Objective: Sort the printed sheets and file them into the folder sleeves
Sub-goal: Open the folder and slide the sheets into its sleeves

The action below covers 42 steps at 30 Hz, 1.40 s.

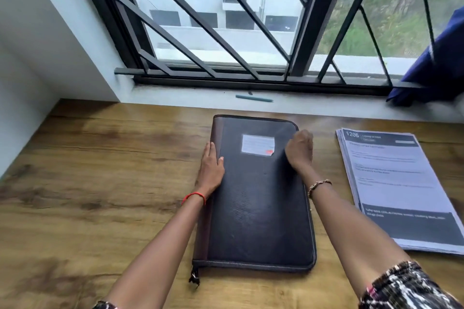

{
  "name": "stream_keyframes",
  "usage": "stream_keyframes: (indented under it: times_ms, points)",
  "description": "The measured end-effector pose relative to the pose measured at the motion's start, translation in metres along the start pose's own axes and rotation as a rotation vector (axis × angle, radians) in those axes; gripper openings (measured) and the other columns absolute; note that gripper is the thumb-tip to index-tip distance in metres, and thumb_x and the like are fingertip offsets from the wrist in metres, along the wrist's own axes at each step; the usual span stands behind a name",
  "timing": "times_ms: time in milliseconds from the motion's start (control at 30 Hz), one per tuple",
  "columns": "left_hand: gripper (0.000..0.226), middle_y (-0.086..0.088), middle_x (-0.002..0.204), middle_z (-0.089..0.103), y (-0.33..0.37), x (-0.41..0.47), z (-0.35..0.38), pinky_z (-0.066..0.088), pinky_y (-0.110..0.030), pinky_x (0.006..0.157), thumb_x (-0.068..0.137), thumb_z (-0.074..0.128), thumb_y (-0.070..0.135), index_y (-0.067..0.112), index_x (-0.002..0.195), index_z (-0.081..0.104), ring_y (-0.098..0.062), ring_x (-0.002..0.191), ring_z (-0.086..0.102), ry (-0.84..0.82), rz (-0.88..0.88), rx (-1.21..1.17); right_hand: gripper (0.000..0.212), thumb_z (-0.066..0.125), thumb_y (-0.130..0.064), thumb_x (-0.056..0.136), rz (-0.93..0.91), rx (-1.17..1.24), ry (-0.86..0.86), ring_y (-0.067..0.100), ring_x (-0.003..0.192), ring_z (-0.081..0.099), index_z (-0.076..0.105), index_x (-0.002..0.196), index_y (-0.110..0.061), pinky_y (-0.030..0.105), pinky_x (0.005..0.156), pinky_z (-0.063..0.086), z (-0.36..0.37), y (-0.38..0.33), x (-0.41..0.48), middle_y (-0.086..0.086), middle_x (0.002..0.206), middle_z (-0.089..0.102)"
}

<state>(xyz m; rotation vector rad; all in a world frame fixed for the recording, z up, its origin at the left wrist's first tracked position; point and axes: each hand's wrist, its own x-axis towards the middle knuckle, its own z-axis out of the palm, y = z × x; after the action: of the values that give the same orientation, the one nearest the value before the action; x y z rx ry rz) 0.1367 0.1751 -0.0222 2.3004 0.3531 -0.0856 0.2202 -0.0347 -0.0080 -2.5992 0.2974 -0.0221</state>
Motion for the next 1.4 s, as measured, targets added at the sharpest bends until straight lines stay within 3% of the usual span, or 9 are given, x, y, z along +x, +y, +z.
stream_keyframes:
  times_ms: [167,300,467,600,767,900,1067,1267,1400]
  points:
    - [0.056,-0.014,0.156,0.012,0.004,0.038,0.000,-0.001,-0.009,0.106,0.098,0.042,0.011,-0.004,0.146,0.017,-0.019,0.145,0.011,0.021,-0.011,-0.043,0.025,0.041,0.004,0.090,-0.277,-0.020,-0.111,0.035,0.101,0.055,0.064,0.098,0.008,0.034,0.083,0.043,0.024,-0.046,0.056,0.023,0.104,0.061]
    - [0.054,-0.015,0.155,0.018,0.009,0.071,0.004,0.002,-0.010,0.107,0.097,0.044,0.011,-0.004,0.145,0.022,-0.021,0.144,0.015,0.074,-0.027,-0.077,0.020,0.053,-0.005,0.091,-0.382,-0.010,-0.362,0.033,0.100,0.059,0.067,0.094,0.008,0.033,0.085,0.046,0.051,-0.098,0.097,0.022,0.104,0.065]
    - [0.053,-0.019,0.150,0.029,0.016,0.097,0.009,0.009,-0.014,0.110,0.095,0.047,0.010,-0.007,0.142,0.029,-0.025,0.141,0.025,0.155,-0.061,-0.099,0.018,0.062,-0.008,0.086,-0.530,-0.088,-0.686,0.022,0.089,0.062,0.071,0.098,0.001,0.021,0.071,0.040,0.079,-0.146,0.116,0.018,0.100,0.070]
    - [0.053,-0.018,0.151,0.028,0.017,0.103,0.015,0.010,-0.013,0.108,0.096,0.047,0.013,-0.006,0.142,0.029,-0.024,0.140,0.025,0.194,-0.091,-0.075,0.017,0.065,-0.003,0.083,-0.577,-0.139,-0.930,0.007,0.058,0.049,0.071,0.099,0.001,0.014,0.050,0.041,0.084,-0.170,0.134,0.009,0.073,0.064]
    - [0.054,-0.013,0.154,0.022,0.021,0.101,0.022,0.018,-0.025,0.113,0.098,0.040,0.017,-0.001,0.145,0.023,-0.022,0.142,0.022,0.234,-0.085,0.034,0.026,0.061,0.010,0.082,-0.493,-0.125,-1.115,0.000,0.044,0.055,0.064,0.108,0.008,0.011,0.048,0.047,0.090,-0.183,0.149,-0.010,0.046,0.062]
    - [0.052,-0.015,0.153,0.025,0.020,0.099,0.030,0.022,-0.031,0.114,0.099,0.032,0.021,-0.002,0.145,0.024,-0.024,0.141,0.024,0.254,-0.034,0.213,0.029,0.058,0.012,0.083,-0.447,-0.110,-1.193,0.002,0.041,0.056,0.061,0.112,0.011,0.014,0.048,0.050,0.094,-0.188,0.153,-0.006,0.045,0.062]
    - [0.065,-0.010,0.154,0.024,0.022,0.097,0.037,0.029,-0.038,0.110,0.091,0.008,0.033,0.003,0.146,0.022,-0.021,0.142,0.023,0.279,-0.041,0.386,0.028,0.058,0.013,0.083,-0.415,-0.135,-1.250,0.005,0.044,0.058,0.060,0.111,0.013,0.016,0.050,0.053,0.098,-0.191,0.157,-0.003,0.047,0.062]
    - [0.065,-0.007,0.155,0.022,0.025,0.098,0.036,0.028,-0.040,0.111,0.089,0.005,0.031,0.005,0.147,0.020,-0.018,0.143,0.022,0.223,-0.062,0.436,0.026,0.057,0.013,0.084,-0.437,-0.196,-1.280,0.008,0.049,0.060,0.063,0.109,0.006,0.019,0.055,0.054,0.101,-0.193,0.157,-0.002,0.050,0.065]
    - [0.066,-0.007,0.155,0.021,0.025,0.097,0.035,0.027,-0.040,0.111,0.089,0.005,0.031,0.006,0.148,0.019,-0.018,0.143,0.022,0.202,-0.066,0.432,0.020,0.055,0.011,0.085,-0.415,-0.212,-1.276,0.011,0.055,0.057,0.064,0.102,0.012,0.021,0.060,0.054,0.102,-0.189,0.158,-0.003,0.052,0.063]
